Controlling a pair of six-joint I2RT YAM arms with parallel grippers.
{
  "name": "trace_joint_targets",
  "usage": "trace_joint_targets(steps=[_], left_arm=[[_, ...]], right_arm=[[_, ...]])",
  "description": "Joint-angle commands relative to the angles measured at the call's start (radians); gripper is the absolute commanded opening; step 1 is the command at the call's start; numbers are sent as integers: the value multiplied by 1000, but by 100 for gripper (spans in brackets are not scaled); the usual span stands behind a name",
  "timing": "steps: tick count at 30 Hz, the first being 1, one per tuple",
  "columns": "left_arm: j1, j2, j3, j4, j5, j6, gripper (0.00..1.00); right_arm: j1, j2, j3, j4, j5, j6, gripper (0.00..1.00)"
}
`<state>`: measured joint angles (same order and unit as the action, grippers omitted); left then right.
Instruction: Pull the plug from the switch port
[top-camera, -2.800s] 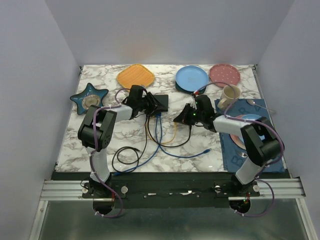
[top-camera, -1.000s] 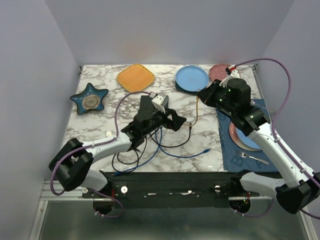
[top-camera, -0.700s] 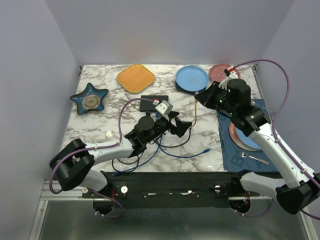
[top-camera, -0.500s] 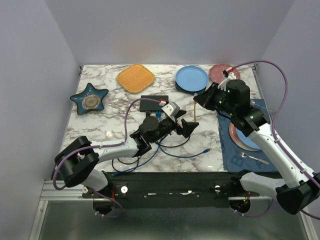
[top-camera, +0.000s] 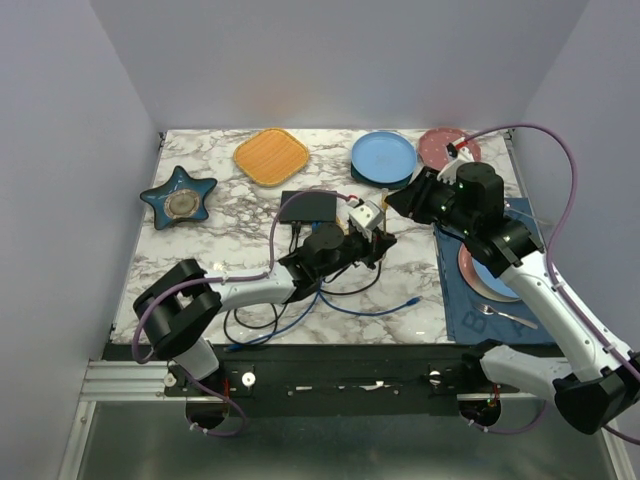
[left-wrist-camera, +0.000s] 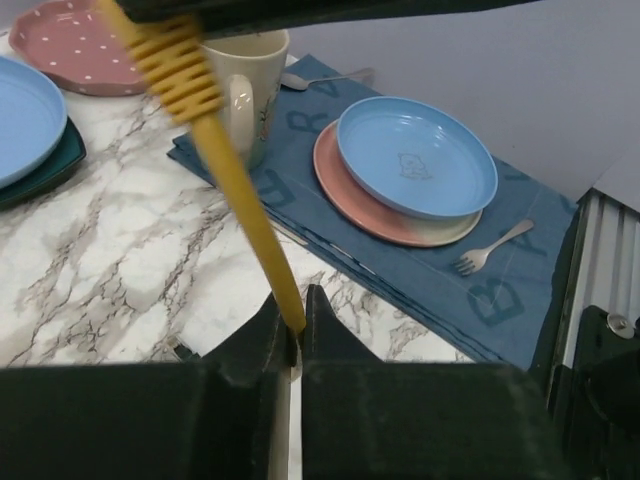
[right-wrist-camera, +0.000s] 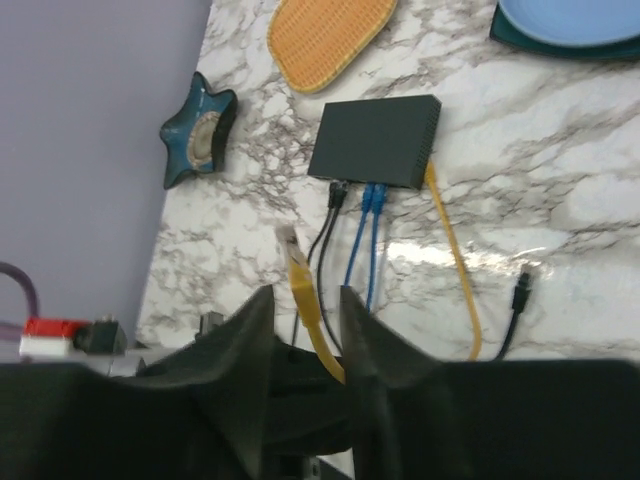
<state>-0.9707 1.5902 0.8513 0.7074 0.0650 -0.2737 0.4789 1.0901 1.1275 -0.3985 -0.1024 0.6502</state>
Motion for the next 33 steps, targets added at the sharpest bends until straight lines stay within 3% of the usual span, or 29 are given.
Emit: trace_joint_targets(steps=[1, 4, 6, 11, 14, 18, 19, 23, 33], left_arm=[[10, -36, 63, -77, 14, 1, 0], [12, -9, 133, -108, 148, -83, 0], [10, 14, 192, -108, 249, -149, 0], [7, 102, 296, -74, 427, -367, 0], [4, 85, 295, -74, 441, -383, 0], [7, -18, 292, -231, 265, -224, 0], [13, -41, 301, -341, 201, -197, 0], [125, -181, 330, -555, -17, -165, 0], [259, -489, 343, -828, -446, -59, 0]], right_arm=[[6, -65, 6, -2, -2, -53, 62], [7, -82, 26, -43, 96, -83, 79], [6, -88, 46, -65, 147, -92, 82], [6, -127, 46, -85, 236, -101, 85], [6, -159, 38, -83, 268, -104, 85], [6, -167, 28, -83, 271, -106, 86], [6, -171, 23, -82, 268, -106, 86], [6, -182, -8, -65, 264, -104, 86], [6, -191, -74, 16, 204, -112, 89]])
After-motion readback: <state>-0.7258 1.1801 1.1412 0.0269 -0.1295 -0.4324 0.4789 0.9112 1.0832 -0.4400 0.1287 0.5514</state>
